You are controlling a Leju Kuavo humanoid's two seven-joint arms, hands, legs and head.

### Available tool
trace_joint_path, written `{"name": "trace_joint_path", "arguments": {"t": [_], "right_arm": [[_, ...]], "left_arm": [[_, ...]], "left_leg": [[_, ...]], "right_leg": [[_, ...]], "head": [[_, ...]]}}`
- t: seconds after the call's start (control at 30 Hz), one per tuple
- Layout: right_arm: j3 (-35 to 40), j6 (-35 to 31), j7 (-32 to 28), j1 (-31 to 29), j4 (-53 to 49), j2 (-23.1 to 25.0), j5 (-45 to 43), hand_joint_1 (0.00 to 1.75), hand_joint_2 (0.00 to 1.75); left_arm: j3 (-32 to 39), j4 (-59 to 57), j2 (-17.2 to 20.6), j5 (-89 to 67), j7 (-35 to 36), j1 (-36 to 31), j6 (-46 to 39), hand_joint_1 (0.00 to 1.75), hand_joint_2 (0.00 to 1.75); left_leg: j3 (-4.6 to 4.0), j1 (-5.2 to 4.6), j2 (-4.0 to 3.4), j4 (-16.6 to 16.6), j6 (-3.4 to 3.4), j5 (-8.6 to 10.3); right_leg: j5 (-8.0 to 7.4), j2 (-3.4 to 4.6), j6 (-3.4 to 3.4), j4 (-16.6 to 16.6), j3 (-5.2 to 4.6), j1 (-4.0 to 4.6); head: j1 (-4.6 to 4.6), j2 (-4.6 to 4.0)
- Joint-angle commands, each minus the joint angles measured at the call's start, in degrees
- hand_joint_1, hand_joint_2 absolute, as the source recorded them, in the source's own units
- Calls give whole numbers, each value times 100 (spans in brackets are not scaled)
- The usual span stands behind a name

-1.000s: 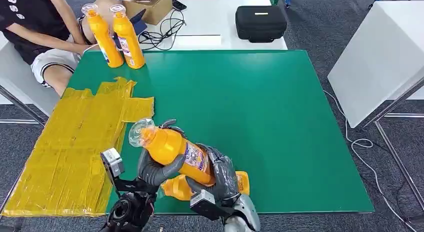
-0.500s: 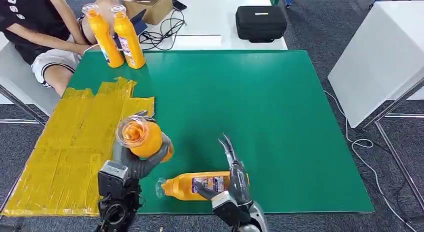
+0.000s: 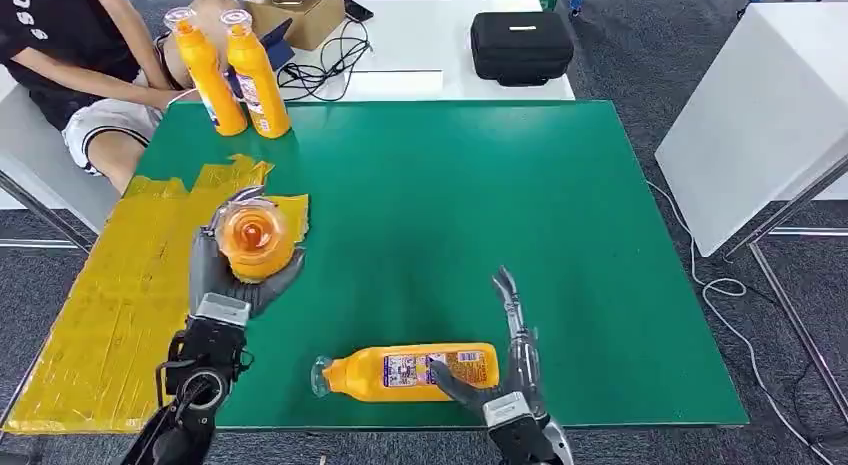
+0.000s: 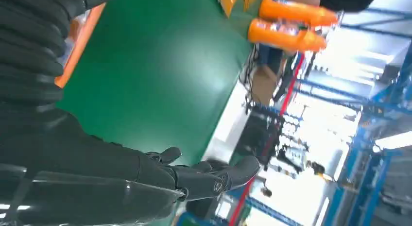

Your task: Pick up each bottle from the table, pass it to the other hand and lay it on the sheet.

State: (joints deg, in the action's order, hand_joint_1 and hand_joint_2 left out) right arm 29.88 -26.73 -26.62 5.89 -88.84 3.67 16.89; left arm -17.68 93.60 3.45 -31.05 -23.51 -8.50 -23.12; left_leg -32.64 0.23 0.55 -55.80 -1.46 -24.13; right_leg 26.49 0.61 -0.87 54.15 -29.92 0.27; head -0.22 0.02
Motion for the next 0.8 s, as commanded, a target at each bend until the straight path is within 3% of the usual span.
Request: {"name": "trace_joint_path", "arguments": {"t": [0.03,0.3,0.8], "right_arm": [[-812,307,294,11,-323,-88,291,0,175],[-947,330,81,-259,297,162,565,0,175],[-1070,518,173,-108,84,223,711,0,175]], "left_arm": [[-415,-2148,894,-3242,1079,-1767,-237,175,175],[-813,-4358,960,-4455,1305,-2375,-205,175,175],[-465,-4304,775,-4354,1223,-2133,39,175,175]], "left_leg": [[11,2,23,1,5,2],[40,4,5,13,8,0],[22,6,-5,0,7,-7]], "right_leg": [[6,-31,-4,-1,19,1],[2,-16,-4,-15,44,4],[5,-7,-6,-5,28,5]], "head": [[0,0],[2,0],[0,0]]}}
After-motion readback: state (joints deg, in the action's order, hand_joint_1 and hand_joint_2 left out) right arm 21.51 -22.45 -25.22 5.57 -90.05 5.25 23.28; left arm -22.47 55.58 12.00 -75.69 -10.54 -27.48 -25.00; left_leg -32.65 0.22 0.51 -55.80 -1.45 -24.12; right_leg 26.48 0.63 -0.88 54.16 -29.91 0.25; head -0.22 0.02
